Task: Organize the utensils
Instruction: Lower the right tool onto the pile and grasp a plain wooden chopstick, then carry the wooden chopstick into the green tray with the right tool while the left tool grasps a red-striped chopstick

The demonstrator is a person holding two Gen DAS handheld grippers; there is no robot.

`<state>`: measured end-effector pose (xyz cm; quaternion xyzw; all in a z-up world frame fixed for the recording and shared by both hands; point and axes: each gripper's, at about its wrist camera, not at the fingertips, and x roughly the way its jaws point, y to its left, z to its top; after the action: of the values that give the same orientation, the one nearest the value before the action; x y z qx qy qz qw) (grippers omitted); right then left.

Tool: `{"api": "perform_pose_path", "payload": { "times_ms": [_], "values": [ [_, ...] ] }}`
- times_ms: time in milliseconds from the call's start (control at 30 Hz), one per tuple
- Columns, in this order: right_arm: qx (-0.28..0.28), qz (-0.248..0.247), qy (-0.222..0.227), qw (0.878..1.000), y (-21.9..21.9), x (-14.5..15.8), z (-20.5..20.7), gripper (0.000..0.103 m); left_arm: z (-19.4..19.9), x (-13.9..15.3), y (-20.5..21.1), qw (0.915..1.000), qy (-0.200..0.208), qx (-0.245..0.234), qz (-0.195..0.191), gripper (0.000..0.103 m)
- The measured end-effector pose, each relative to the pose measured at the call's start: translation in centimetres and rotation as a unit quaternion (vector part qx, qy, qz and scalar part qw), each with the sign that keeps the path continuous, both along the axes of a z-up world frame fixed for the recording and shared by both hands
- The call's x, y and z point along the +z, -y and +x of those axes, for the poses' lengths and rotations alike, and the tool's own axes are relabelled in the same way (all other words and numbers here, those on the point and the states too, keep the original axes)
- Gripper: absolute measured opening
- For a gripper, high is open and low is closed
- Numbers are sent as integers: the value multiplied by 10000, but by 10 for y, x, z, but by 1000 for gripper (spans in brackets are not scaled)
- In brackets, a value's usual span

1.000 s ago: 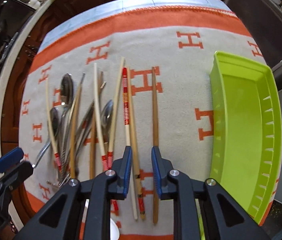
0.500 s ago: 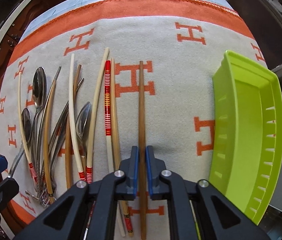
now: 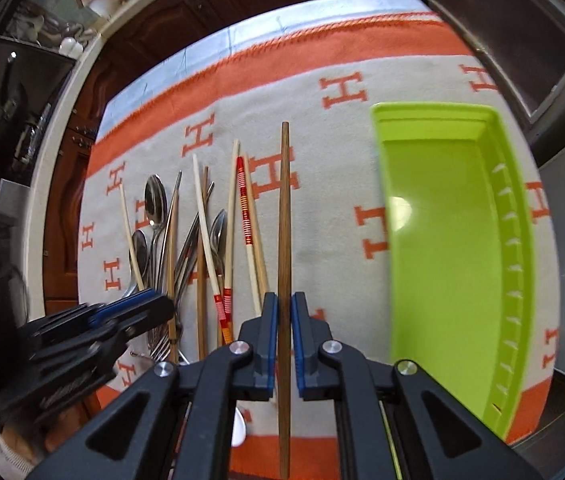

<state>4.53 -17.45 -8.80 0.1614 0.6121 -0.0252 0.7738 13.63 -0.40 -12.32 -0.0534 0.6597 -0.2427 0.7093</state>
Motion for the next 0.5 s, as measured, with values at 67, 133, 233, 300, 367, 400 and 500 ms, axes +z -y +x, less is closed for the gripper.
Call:
{"api": "perform_pose_path", "payload": {
  "times_ms": [67,133,233,300,367,400,500],
  "values": [
    [-132,13,73,9999,16,12,-11,7,0,-8,9,9999,-111,18,3,10],
    [-295,-20,107,9995,34,16,-25,7,2,-18,18,9997,-219,59,71,9],
    [-540,-56,118,9985,60,13,-38,7,4,-32,29,9990,-375,167,203,8],
    [-675,-34,86,9977,73,8,-45,7,3,-40,33,9984,-431,236,283,7],
    [-729,-54,68,9973,79,2,-46,7,2,-45,37,9978,-416,296,417,7],
    [-733,-44,60,9973,83,0,-47,7,2,-48,40,9975,-411,321,468,7],
    [-673,-64,17,9977,91,-6,-49,7,1,-54,44,9967,-316,401,630,7]
  ]
}}
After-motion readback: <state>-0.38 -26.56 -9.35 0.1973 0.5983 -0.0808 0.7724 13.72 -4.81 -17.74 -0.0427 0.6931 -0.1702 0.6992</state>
